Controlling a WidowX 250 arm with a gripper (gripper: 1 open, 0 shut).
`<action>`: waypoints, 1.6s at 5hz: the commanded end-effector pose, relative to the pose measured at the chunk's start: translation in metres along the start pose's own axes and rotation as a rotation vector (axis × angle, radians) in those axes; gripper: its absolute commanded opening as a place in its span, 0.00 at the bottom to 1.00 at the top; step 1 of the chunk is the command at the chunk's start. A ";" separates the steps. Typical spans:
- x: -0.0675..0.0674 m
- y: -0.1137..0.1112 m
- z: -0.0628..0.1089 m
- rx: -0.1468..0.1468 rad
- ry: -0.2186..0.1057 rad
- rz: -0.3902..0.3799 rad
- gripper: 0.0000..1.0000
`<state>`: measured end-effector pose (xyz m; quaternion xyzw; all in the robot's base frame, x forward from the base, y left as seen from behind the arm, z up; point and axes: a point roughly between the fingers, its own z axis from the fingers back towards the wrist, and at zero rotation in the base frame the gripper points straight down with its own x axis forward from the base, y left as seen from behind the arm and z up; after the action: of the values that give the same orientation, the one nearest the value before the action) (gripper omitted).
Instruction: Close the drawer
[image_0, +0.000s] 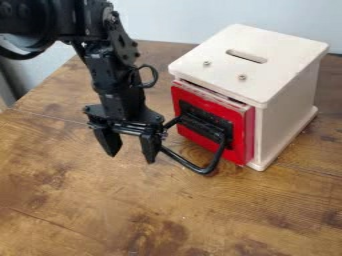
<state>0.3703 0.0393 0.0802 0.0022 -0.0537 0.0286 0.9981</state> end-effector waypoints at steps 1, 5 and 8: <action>0.006 -0.012 0.030 0.007 -0.079 -0.019 1.00; 0.009 -0.015 0.029 -0.018 -0.093 -0.181 1.00; -0.004 -0.010 0.046 0.001 -0.081 -0.202 1.00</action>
<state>0.3596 0.0280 0.0983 0.0010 -0.0542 -0.0740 0.9958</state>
